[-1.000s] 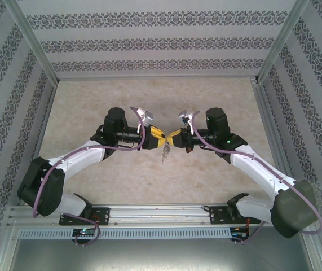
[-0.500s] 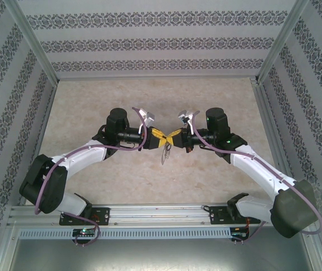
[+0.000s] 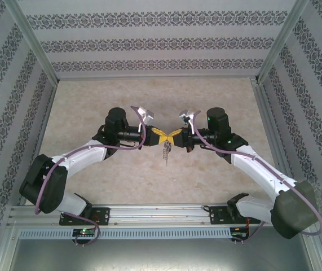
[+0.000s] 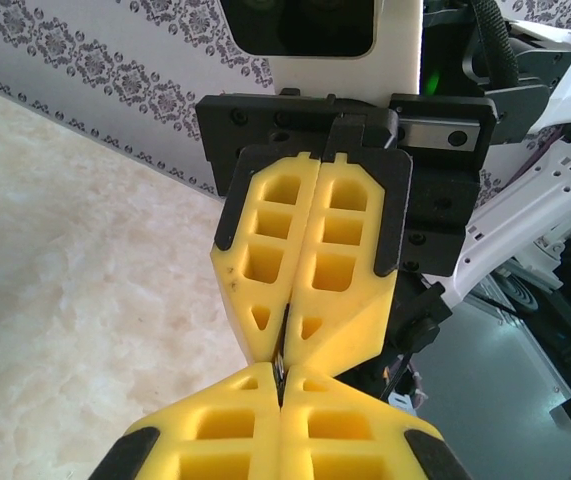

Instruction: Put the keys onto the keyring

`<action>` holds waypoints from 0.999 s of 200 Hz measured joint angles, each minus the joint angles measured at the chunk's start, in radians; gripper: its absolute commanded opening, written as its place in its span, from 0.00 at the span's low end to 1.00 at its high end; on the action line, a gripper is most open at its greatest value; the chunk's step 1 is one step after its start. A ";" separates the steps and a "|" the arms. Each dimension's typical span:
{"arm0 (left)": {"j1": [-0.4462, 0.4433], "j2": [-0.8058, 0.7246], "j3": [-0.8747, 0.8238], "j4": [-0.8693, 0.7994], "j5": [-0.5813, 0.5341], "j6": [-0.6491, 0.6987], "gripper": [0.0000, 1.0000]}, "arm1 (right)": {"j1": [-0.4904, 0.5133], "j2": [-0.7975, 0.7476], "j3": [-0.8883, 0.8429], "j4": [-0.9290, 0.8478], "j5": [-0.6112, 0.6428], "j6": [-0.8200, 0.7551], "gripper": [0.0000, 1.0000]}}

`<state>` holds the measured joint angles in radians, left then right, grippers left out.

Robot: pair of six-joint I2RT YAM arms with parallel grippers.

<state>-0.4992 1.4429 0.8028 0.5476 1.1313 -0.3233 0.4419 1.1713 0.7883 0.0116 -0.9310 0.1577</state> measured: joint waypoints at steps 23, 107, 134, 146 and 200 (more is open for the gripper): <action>0.000 0.000 0.000 0.008 0.002 -0.005 0.00 | 0.000 -0.003 0.000 0.002 0.002 0.000 0.02; -0.005 0.000 -0.003 0.059 -0.007 -0.018 0.00 | -0.090 -0.176 -0.087 0.116 0.055 0.114 0.37; -0.005 0.000 -0.007 0.073 -0.010 -0.020 0.00 | -0.091 -0.229 -0.141 0.151 0.082 0.152 0.36; -0.005 0.000 -0.007 0.077 -0.010 -0.023 0.00 | -0.091 -0.244 -0.170 0.164 0.103 0.167 0.37; -0.005 0.000 -0.025 0.149 -0.035 -0.052 0.00 | -0.031 -0.270 -0.269 0.206 0.220 0.217 0.50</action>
<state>-0.5041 1.4425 0.7776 0.6964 1.0966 -0.3756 0.4107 0.9012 0.5198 0.2180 -0.7105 0.3748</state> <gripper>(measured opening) 0.066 0.471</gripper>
